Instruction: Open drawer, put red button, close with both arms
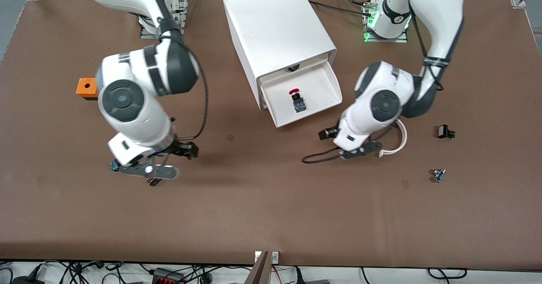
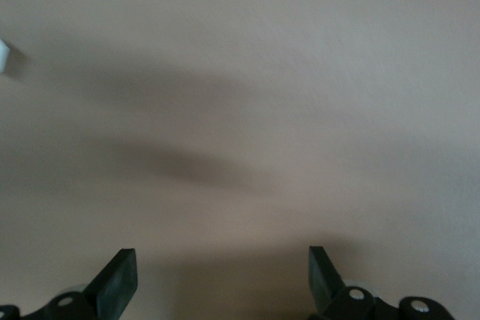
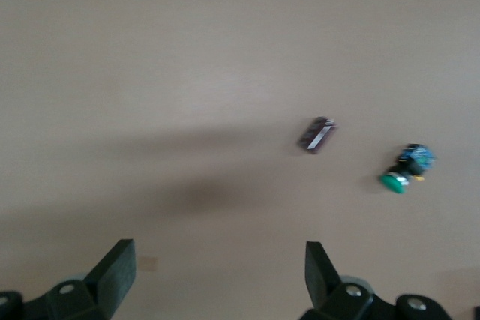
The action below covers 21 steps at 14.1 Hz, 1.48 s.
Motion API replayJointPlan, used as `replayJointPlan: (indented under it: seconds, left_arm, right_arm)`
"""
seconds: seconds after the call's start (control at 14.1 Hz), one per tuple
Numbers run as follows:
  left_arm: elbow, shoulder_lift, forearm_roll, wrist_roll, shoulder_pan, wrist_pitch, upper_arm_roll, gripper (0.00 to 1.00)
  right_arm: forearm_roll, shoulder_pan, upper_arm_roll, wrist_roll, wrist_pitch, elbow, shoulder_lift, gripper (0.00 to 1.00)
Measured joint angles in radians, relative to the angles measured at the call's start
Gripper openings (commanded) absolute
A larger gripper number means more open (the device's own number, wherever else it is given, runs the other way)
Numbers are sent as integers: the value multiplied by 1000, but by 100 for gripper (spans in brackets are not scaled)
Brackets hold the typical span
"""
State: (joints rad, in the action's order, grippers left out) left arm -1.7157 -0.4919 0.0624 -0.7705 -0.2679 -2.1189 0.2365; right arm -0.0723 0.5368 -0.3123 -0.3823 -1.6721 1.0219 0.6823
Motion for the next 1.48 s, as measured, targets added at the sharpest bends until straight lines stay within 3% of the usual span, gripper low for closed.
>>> replayJointPlan:
  seconds: [0.28,0.64,0.92,1.2,1.48]
  left_arm:
    - [-54,0,4,-72,-58,-1,36,100]
    - [-102,1,11,-165,-56,41,128,100]
    - [-103,11,56,-175,-53,114,162,100]
    - [-103,16,145,-176,-44,170,165,100]
    - [-103,16,154,-176,-44,184,169,100]
  right_arm:
    - [0,-85,-2,50,88,15,-63,100]
    - [0,-213,10,164,78,107,-165,100]
    - [0,-370,75,319,70,198,-257,100]
    - [7,-561,219,428,71,263,-339,100]
    - [17,-577,246,432,91,299,-385,100]
